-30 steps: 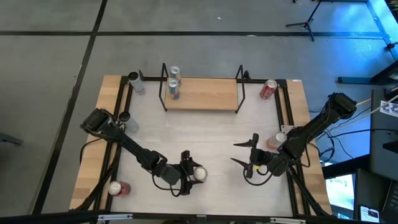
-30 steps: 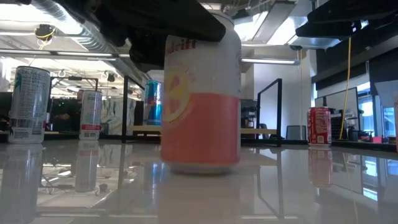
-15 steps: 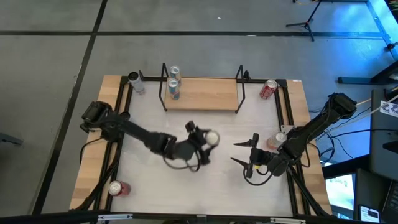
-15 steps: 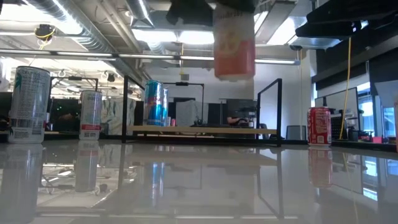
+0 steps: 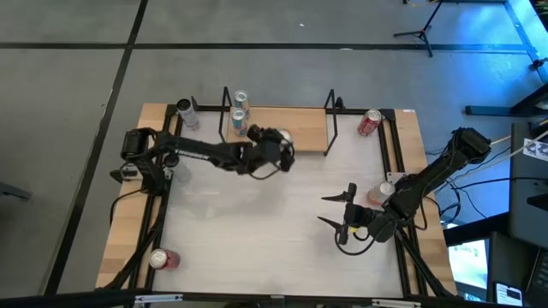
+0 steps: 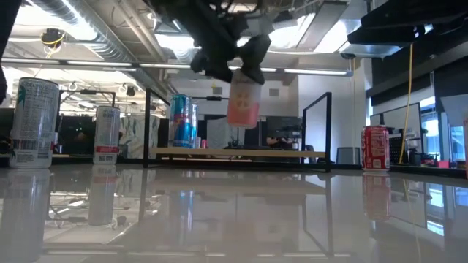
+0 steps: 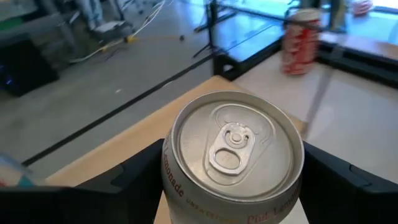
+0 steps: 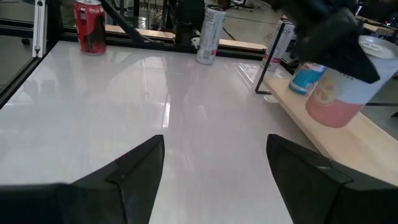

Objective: Place canned beverage on shelf
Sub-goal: Put the bottom pink and white soda can on the shelf

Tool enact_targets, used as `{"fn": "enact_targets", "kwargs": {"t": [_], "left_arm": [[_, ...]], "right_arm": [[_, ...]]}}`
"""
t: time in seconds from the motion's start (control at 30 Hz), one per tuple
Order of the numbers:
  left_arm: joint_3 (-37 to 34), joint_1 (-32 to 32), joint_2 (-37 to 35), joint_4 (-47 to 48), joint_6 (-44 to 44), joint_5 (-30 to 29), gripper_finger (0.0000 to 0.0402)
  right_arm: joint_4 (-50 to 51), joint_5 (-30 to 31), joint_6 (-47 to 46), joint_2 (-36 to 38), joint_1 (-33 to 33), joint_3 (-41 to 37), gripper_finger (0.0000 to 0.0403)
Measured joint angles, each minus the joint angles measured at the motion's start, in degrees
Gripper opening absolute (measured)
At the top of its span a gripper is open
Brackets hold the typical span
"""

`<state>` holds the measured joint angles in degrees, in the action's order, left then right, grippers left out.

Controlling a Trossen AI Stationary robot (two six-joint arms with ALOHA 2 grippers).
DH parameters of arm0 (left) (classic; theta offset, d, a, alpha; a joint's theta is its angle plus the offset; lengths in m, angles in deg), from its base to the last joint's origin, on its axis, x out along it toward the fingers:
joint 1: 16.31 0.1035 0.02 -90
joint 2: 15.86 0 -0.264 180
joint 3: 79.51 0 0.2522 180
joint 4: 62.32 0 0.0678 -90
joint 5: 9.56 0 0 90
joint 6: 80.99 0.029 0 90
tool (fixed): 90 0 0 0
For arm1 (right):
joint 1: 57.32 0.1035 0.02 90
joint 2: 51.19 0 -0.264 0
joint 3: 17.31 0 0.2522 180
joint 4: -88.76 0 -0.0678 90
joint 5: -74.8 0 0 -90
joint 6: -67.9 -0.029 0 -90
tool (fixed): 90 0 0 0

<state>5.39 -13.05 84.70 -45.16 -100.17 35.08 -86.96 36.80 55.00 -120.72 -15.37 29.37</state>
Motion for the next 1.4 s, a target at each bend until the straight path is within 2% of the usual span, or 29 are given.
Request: {"fn": "enact_targets", "kwargs": {"t": [0.3,0.5,1.17,1.4], "left_arm": [[0.0,8.0,0.3,0.5,-1.3,3.3,0.0281],[-1.0,11.1,1.1,-0.5,-1.7,4.6,0.0281],[-2.1,14.9,2.2,-1.1,-1.1,2.3,0.0281],[-2.1,15.6,2.2,-2.1,-0.8,3.8,0.0281]], "right_arm": [[0.0,0.0,1.2,0.0,0.0,0.0,0.028],[0.0,1.0,1.3,0.0,0.0,0.0,0.028],[0.0,1.5,1.6,0.0,0.0,0.0,0.028],[0.0,1.5,1.7,0.0,0.0,0.0,0.028]]}}
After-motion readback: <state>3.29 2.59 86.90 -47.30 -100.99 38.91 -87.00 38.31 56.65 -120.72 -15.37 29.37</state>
